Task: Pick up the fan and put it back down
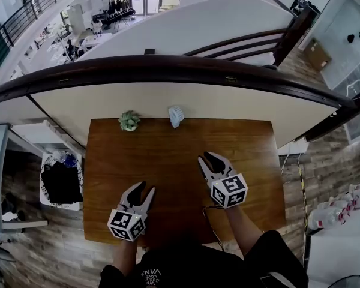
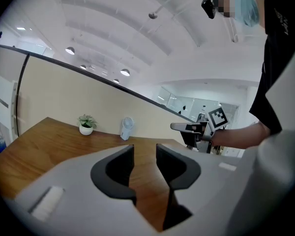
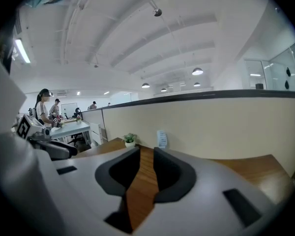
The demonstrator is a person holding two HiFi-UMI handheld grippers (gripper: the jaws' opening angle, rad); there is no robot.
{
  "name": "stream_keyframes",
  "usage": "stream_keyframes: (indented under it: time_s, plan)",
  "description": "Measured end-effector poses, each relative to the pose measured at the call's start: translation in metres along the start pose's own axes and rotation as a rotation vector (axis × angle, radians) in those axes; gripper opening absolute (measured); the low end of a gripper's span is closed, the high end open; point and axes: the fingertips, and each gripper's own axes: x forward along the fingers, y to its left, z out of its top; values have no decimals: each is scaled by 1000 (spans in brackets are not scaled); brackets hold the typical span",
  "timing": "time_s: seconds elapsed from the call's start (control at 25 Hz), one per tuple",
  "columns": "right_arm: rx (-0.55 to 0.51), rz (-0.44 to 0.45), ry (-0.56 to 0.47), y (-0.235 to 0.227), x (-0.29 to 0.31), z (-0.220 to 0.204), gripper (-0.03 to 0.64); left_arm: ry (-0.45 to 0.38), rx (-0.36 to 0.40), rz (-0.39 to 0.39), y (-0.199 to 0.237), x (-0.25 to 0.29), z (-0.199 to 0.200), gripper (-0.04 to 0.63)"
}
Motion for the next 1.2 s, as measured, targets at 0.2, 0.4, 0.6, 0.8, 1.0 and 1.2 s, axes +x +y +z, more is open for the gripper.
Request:
stream_keyframes:
  time_s: [0.2, 0.4, 0.6, 0.8, 1.0, 1.2]
  plan:
    - [10, 36, -5, 5, -41, -11, 53, -7, 32, 18, -36, -5, -3, 93]
    - [8, 66, 4, 6, -85, -27, 29, -3, 42, 41, -74, -16, -16, 30]
    - [16, 86, 11, 7, -124, -43, 20, -7, 49, 45, -107, -23, -27, 14]
    - [21, 107, 19, 12, -157, -60, 17, -10, 71, 51, -136, -29, -34, 12]
    - [16, 129, 23, 16, -184, -75, 14, -15, 90, 58, -164, -34, -40, 11]
    - [20, 142, 23, 17, -209, -83, 14, -23, 90, 76, -188, -42, -50, 11]
